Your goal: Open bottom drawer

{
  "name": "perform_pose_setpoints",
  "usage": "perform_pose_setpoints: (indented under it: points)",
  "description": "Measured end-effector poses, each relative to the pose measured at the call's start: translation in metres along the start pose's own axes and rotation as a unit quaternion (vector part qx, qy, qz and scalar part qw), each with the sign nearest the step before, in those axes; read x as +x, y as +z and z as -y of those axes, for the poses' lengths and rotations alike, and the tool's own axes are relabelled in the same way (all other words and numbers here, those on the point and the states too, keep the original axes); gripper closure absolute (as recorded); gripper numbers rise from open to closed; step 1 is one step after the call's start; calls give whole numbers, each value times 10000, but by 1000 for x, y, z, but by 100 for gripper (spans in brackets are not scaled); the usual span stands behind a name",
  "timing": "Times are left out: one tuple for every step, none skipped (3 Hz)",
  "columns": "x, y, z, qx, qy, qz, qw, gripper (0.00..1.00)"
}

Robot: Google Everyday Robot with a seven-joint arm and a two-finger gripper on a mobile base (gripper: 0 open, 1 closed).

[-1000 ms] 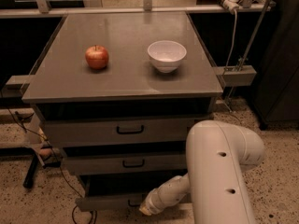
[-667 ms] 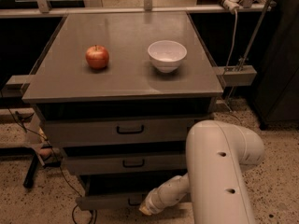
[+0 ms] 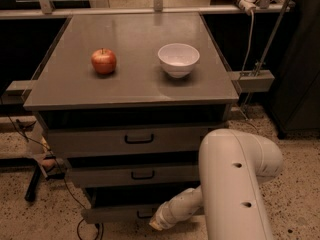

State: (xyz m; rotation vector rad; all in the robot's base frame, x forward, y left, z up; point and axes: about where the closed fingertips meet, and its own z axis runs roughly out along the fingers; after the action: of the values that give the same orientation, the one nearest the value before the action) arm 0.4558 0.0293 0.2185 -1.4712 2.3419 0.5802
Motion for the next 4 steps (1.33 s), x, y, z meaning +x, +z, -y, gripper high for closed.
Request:
perform_pose_setpoints:
  points:
    - [0, 0, 0, 0, 0, 0, 10000, 11]
    - [0, 0, 0, 1, 0, 0, 10000, 0]
    - [-2, 0, 8, 152, -6, 37, 9999, 0]
    - [-8, 1, 23, 406, -117, 56, 9991, 0]
